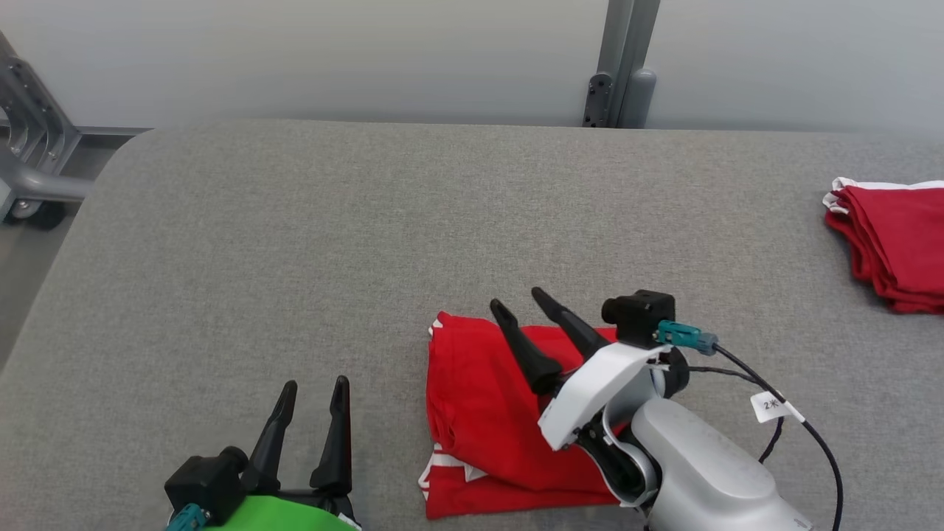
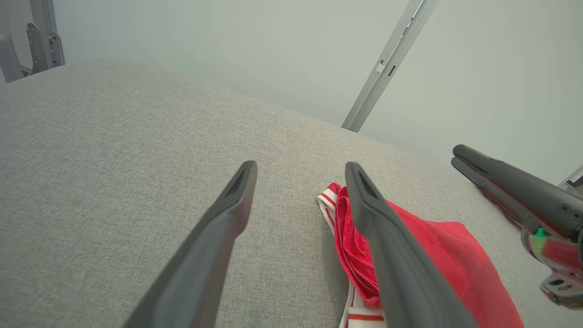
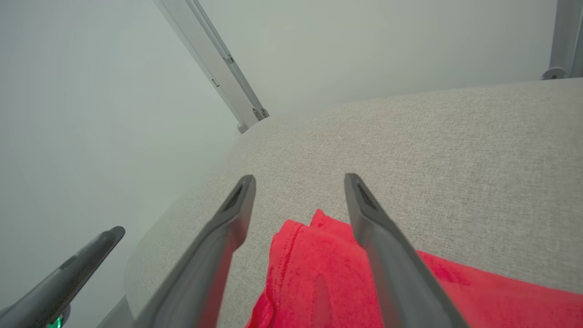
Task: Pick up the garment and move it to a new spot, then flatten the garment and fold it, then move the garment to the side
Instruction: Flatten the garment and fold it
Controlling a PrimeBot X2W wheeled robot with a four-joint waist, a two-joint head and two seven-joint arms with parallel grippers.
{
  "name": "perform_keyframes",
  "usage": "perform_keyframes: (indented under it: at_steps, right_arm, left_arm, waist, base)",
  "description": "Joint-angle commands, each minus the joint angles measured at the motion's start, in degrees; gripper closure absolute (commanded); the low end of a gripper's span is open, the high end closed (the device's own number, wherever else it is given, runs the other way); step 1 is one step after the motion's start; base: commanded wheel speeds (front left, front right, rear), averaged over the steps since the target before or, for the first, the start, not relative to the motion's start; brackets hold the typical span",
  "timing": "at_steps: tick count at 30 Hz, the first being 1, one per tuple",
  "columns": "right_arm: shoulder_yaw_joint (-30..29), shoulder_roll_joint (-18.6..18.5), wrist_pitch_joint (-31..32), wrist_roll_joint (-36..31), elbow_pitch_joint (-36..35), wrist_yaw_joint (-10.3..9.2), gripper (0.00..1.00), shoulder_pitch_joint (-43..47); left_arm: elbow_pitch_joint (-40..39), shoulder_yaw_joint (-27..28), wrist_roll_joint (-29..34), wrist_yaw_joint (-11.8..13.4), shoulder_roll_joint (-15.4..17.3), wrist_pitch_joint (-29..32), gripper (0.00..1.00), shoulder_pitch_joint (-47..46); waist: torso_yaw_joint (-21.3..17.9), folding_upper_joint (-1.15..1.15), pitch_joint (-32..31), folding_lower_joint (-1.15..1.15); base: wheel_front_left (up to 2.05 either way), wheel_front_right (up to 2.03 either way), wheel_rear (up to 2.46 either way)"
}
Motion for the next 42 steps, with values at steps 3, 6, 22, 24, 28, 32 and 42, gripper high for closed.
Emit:
perform_keyframes:
  at_steps: [3,6,22,24,28,32,42]
  right_arm:
    - [-3.5,-0.4,-1.3,-4.4,0.5,0.00,0.00,1.3]
    - [-6.0,-0.7,-1.7,-8.1,-0.4,0.00,0.00,2.6]
    - [2.2,0.0,2.6,-12.0,2.6,0.00,1.00,9.8]
    - [3.9,0.1,2.3,-11.6,4.8,0.00,1.00,8.6]
    - [7.5,0.3,1.5,-9.5,8.1,0.00,1.00,6.5]
    - [13.8,0.4,1.6,-6.6,9.0,0.00,1.00,4.3]
    - [21.7,0.3,-0.9,-1.5,11.9,0.00,1.00,0.4]
  left_arm:
    - [-0.3,-0.1,0.7,0.1,0.3,-0.2,0.00,0.8]
    - [-0.3,-0.3,0.7,0.1,0.5,-0.1,0.00,0.8]
    - [-0.5,-1.4,0.6,0.3,0.8,0.7,0.00,0.3]
    - [-0.5,-1.5,0.7,0.3,0.9,0.8,0.00,0.1]
    - [-0.4,-1.6,0.6,0.3,1.0,1.0,0.00,-0.1]
    - [-0.4,-1.7,0.5,0.4,1.2,1.1,0.00,-0.2]
    - [-0.9,-1.2,0.1,1.1,1.6,0.8,0.00,0.2]
  waist:
    - [-1.0,0.00,-0.4,0.00]
    - [-1.5,0.00,-0.6,0.00]
    - [1.8,0.00,-0.6,0.00]
    - [2.7,0.00,-0.5,0.00]
    - [4.8,0.00,-0.5,0.00]
    - [6.6,0.00,-0.6,0.00]
    - [7.2,0.00,-0.5,0.00]
  base:
    - [0.00,0.00,0.00]
    - [0.00,0.00,0.00]
    - [0.00,0.00,0.00]
    - [0.00,0.00,0.00]
    - [0.00,0.00,0.00]
    - [0.00,0.00,0.00]
    - [0.00,0.00,0.00]
